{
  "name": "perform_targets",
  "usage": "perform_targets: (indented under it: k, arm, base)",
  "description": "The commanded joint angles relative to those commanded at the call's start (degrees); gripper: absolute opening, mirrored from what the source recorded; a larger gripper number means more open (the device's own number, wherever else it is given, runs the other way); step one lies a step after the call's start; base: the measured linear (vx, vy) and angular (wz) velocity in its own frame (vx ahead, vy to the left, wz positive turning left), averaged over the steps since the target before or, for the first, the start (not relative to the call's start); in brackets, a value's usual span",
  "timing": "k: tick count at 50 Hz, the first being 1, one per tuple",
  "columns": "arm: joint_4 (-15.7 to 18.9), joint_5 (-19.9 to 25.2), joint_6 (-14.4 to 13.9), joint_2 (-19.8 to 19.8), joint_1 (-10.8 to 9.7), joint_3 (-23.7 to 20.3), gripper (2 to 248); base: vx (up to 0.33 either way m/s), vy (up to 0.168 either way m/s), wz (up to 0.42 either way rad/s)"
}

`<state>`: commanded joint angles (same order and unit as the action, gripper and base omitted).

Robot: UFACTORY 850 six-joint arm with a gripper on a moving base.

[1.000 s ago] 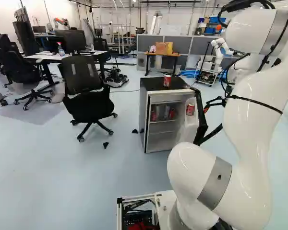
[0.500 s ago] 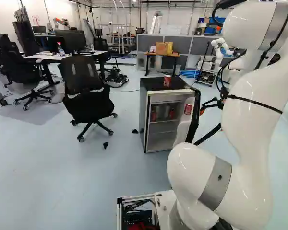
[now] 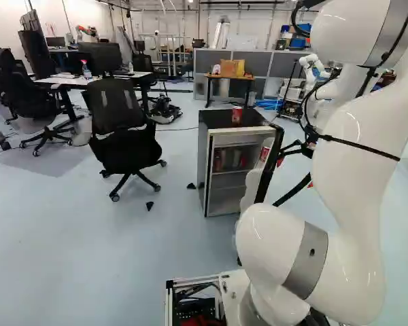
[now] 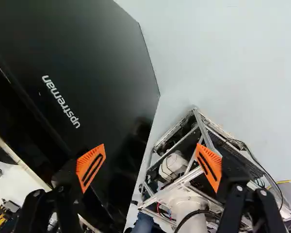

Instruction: Grab a drink from the fridge

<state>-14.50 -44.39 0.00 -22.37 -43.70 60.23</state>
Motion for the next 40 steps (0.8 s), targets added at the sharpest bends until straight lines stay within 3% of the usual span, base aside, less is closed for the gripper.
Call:
perform_targets:
  k: [40]
  arm:
    - [3.12,6.86,0.0,4.07,6.21,-5.84,247]
  base:
    - [0.0,0.0,0.0]
